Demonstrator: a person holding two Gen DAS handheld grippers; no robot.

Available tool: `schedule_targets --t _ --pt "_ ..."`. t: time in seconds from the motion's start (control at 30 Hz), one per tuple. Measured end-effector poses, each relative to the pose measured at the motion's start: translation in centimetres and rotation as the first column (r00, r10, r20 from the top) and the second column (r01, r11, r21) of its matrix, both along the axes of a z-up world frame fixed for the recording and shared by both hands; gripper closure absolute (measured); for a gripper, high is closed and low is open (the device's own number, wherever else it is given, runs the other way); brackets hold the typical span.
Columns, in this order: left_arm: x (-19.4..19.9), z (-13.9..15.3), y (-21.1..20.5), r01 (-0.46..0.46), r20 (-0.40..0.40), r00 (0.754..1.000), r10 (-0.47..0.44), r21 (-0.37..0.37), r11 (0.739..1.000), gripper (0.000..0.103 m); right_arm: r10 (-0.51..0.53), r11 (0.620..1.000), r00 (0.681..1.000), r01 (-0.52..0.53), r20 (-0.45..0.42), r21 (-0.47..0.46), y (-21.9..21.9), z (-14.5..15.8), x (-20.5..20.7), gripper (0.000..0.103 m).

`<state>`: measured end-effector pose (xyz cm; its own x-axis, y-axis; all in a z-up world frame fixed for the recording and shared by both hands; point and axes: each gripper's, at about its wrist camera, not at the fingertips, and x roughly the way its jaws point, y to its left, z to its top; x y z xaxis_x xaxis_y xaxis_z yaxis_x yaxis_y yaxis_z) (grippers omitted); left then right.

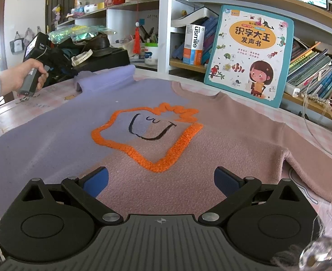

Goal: Fold clothes
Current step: 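Close the left gripper on the lavender sleeve cuff, then lift the lavender sleeve with the left gripper and lay it across the sweater front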

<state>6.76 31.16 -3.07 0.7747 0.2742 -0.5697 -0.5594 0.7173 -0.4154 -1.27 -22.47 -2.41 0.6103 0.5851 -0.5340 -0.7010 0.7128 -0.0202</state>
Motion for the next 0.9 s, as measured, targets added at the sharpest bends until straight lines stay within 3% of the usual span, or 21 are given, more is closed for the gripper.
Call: schedule_targets --t 0.07,0.3,0.43,0.5,0.53,0.57,0.73,0.9 --pt "0.1 -0.1 0.4 -0.036 -0.015 0.999 0.036 0.013 0.999 0.065 0.001 1.000 1.000 -0.001 -0.003 -0.001 0.0 0.0 0.0 0.003" --pt "1.0 -0.4 1.4 -0.060 0.010 0.998 0.060 -0.021 0.998 0.061 0.000 1.000 1.000 0.000 -0.012 -0.006 0.1 -0.1 0.2 0.003" --pt "1.7 -0.6 1.2 -0.041 0.027 0.999 0.042 -0.042 0.998 0.067 -0.004 1.000 1.000 0.004 -0.012 -0.010 0.1 -0.1 0.2 0.003" --pt "1.9 -0.8 1.2 -0.031 0.017 0.999 0.032 -0.038 0.999 0.084 -0.006 1.000 1.000 0.006 -0.013 -0.012 0.1 -0.1 0.3 0.003" --pt "1.8 -0.9 1.3 -0.030 0.017 0.999 0.031 -0.040 0.999 0.097 -0.007 1.000 1.000 0.007 -0.014 -0.013 0.1 -0.2 0.3 0.003" --pt "1.7 -1.1 1.5 -0.029 0.016 0.999 0.029 -0.042 0.999 0.100 -0.008 1.000 1.000 0.008 -0.015 -0.015 0.1 -0.2 0.3 0.003" --pt "-0.5 -0.2 1.7 -0.027 0.076 0.997 0.030 -0.038 0.999 0.100 -0.015 1.000 0.999 0.014 -0.039 -0.020 0.1 -0.4 0.7 0.003" --pt "-4.9 2.0 2.1 -0.095 0.158 0.983 0.094 -0.004 0.995 0.100 -0.022 1.000 0.999 0.022 -0.042 -0.020 0.0 -0.4 0.8 0.003"
